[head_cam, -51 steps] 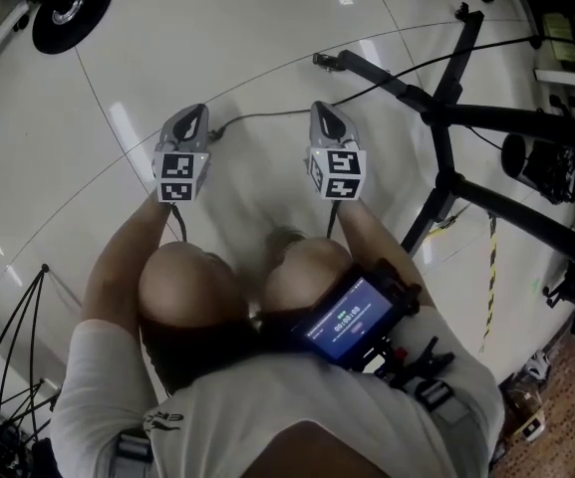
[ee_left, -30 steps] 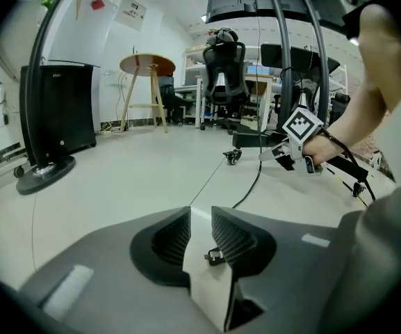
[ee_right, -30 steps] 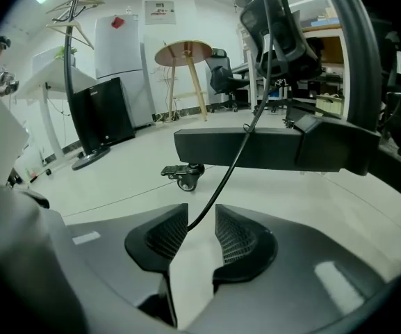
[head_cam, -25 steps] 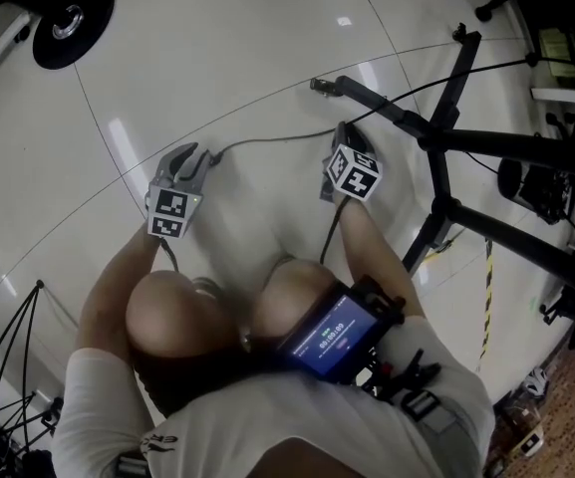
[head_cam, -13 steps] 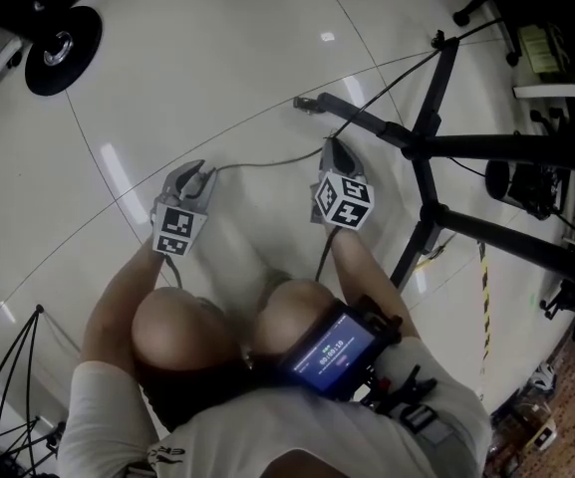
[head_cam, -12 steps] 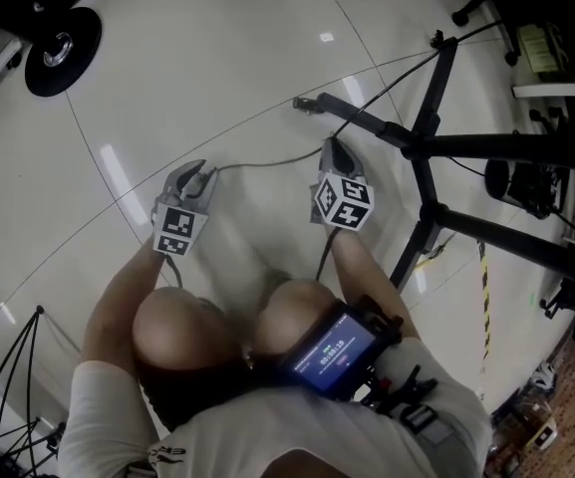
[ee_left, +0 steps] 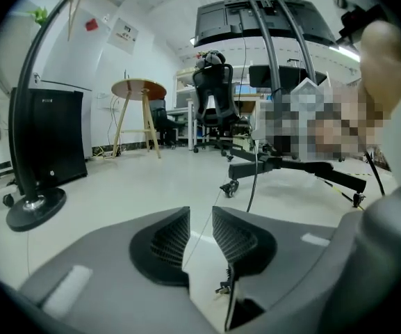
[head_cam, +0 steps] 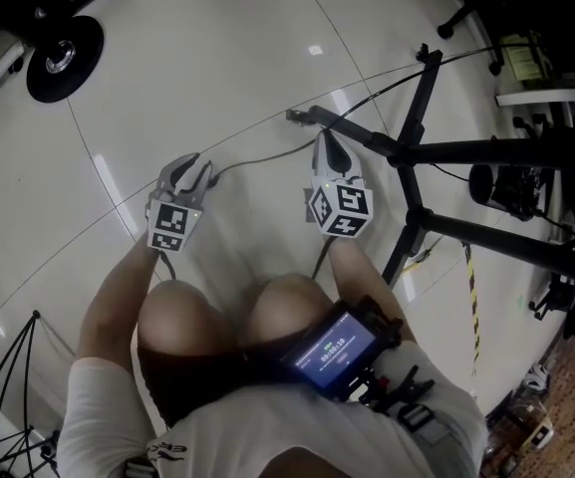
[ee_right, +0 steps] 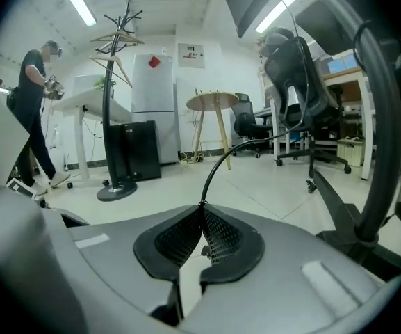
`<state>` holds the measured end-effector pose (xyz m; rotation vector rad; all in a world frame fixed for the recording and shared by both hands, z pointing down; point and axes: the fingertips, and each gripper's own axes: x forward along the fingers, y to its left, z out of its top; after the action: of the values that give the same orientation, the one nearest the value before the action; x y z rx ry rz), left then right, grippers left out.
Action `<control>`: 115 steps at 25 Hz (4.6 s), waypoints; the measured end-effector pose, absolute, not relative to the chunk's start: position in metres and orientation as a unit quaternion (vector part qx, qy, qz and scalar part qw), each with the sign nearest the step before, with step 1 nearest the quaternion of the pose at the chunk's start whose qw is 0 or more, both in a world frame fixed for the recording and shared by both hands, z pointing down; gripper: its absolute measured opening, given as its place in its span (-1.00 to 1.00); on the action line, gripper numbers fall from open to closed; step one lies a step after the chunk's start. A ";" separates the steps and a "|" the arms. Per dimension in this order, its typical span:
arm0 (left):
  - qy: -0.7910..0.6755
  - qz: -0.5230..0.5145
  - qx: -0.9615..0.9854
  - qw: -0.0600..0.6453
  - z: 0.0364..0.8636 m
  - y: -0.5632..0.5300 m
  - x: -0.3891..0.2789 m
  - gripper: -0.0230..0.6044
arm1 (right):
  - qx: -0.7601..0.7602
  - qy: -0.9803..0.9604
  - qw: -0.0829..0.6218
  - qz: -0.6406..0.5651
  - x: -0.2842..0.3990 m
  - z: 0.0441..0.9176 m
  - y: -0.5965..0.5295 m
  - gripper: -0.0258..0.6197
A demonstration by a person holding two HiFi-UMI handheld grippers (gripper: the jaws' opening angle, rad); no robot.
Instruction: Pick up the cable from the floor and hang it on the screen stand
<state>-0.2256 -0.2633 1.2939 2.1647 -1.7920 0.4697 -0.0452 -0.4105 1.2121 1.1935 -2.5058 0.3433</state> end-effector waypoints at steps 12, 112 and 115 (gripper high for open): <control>-0.673 0.122 0.720 0.122 1.116 -0.278 -0.262 -0.64 | 0.400 -0.897 0.169 0.083 -0.067 1.036 -0.411 -0.83; -0.238 0.079 0.964 -0.086 0.390 -0.373 0.207 -0.88 | 0.454 -0.886 -0.027 -0.093 0.217 0.109 -0.258 -0.83; -0.256 0.084 0.959 -0.081 0.391 -0.379 0.193 -0.88 | 0.464 -0.881 -0.027 -0.087 0.228 0.115 -0.260 -0.83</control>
<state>0.1929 -0.3787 0.3908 3.1810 -0.8500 0.2786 0.2278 -0.2600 0.1146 1.4835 -2.8169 -0.2789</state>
